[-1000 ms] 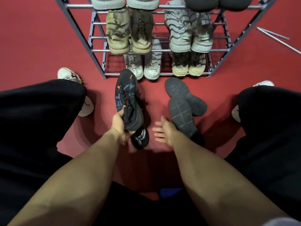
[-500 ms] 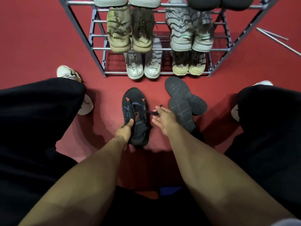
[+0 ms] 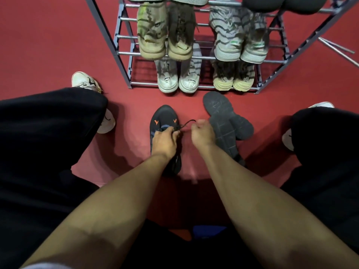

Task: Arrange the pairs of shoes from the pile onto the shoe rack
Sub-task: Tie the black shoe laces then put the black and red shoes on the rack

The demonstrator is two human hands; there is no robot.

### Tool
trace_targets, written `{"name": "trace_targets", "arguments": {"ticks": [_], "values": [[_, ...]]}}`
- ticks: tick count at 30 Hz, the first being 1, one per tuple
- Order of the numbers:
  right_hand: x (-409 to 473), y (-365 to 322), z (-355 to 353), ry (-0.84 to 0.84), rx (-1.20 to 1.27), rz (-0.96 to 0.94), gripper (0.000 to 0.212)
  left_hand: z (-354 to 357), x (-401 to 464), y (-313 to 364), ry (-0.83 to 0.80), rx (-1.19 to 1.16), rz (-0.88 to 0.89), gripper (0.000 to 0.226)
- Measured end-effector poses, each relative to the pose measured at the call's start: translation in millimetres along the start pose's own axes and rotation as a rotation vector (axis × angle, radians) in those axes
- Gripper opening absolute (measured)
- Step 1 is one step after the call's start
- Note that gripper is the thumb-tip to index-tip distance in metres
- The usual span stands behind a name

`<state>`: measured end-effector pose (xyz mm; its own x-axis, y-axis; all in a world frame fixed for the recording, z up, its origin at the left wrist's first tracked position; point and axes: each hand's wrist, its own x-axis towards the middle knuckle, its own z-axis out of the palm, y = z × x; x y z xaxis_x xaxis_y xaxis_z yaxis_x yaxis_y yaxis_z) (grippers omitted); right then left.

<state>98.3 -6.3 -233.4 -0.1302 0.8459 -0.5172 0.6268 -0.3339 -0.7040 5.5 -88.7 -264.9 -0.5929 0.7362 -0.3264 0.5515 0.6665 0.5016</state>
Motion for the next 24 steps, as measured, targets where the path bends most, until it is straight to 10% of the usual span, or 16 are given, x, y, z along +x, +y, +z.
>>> {"name": "trace_targets", "arguments": {"ticks": [3, 6, 11, 19, 24], "values": [[-4, 5, -4, 0.325, -0.496, -0.543, 0.067, -6, 4, -5, 0.033, 0.12, -0.007, 0.028], [-3, 1, 11, -0.001, -0.912, -0.924, 0.072, -10, 8, -2, 0.028, 0.094, 0.05, 0.026], [9, -16, 22, -0.432, -0.869, -0.548, 0.033, -8, 10, -10, -0.031, 0.038, 0.036, 0.028], [24, -38, 10, -0.454, -0.768, -0.343, 0.024, -8, 11, -17, -0.038, -0.411, -0.11, 0.035], [36, -56, 12, -0.484, -0.696, -0.334, 0.022, -15, 17, -17, 0.037, -0.261, -0.092, 0.014]]}}
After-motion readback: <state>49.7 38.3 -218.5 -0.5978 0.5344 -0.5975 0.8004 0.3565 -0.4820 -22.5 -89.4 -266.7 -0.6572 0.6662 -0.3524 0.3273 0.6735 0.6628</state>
